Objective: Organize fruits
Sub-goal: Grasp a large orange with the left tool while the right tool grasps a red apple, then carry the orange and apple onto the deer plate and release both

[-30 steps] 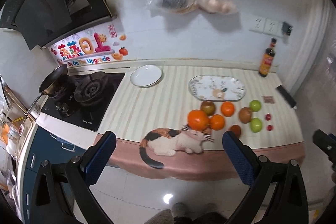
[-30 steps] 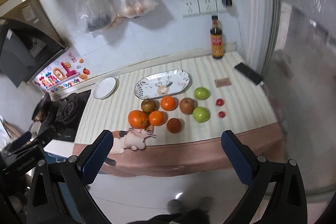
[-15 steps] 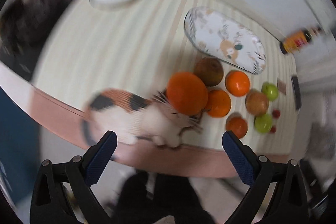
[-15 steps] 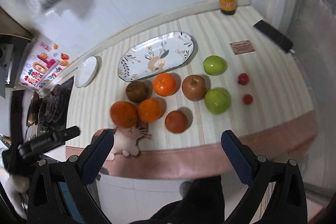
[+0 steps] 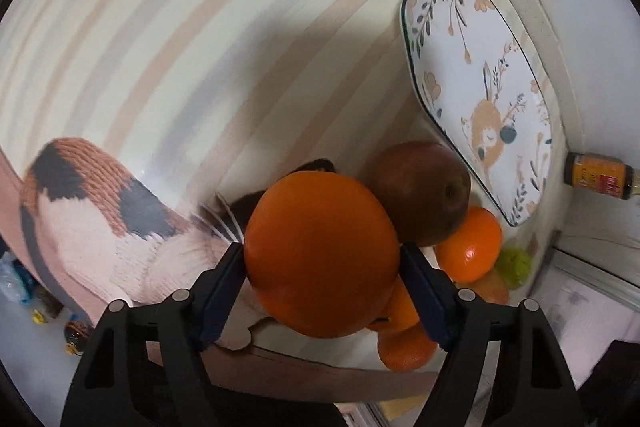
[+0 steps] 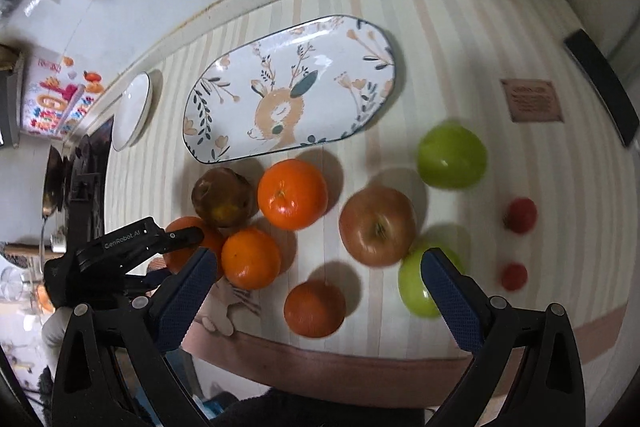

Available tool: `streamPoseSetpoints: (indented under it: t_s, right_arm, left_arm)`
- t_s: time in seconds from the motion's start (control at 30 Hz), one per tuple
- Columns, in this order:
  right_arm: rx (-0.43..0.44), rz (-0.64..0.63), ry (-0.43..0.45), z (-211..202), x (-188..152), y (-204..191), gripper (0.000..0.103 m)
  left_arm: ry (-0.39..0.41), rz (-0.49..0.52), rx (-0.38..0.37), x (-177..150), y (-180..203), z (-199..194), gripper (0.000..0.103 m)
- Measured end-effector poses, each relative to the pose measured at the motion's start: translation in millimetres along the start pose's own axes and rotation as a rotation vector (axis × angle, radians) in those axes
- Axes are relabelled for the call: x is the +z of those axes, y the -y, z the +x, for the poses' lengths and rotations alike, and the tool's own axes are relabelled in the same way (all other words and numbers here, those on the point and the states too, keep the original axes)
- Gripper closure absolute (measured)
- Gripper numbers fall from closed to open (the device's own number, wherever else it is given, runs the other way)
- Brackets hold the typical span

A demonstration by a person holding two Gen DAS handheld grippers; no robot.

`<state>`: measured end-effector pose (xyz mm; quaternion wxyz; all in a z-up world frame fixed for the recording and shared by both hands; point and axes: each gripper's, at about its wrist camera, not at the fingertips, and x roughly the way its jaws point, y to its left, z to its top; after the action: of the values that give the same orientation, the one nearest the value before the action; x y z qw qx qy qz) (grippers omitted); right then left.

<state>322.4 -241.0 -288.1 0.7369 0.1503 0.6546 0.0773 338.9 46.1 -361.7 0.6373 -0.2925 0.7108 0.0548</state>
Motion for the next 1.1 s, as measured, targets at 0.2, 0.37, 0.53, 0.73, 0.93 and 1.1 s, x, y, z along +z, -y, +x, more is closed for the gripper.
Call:
streamPoseSetpoints:
  t_s: [0.2, 0.37, 0.53, 0.73, 0.93, 1.1]
  right_arm:
    - [0.010, -0.096, -0.027, 17, 17, -40, 0.000]
    - [-0.003, -0.195, -0.070, 51, 27, -79, 0.000]
    - [0.020, -0.225, -0.166, 86, 38, -102, 0.001]
    - [0.001, -0.291, -0.189, 109, 44, -125, 0.004]
    - [-0.029, -0.354, -0.246, 135, 44, -143, 0.018]
    - [-0.097, -0.396, -0.284, 154, 35, -144, 0.031]
  left_arm:
    - [0.065, 0.052, 0.137, -4, -15, -16, 0.028]
    - [-0.008, -0.031, 0.041, 10, -41, -13, 0.025]
    - [0.044, -0.007, 0.050, 18, -36, -14, 0.026]
    - [0.067, -0.009, 0.091, 12, -56, -27, 0.027]
    - [0.004, -0.096, -0.025, 18, -94, -30, 0.026]
    - [0.046, -0.091, 0.002, 20, -93, -34, 0.027]
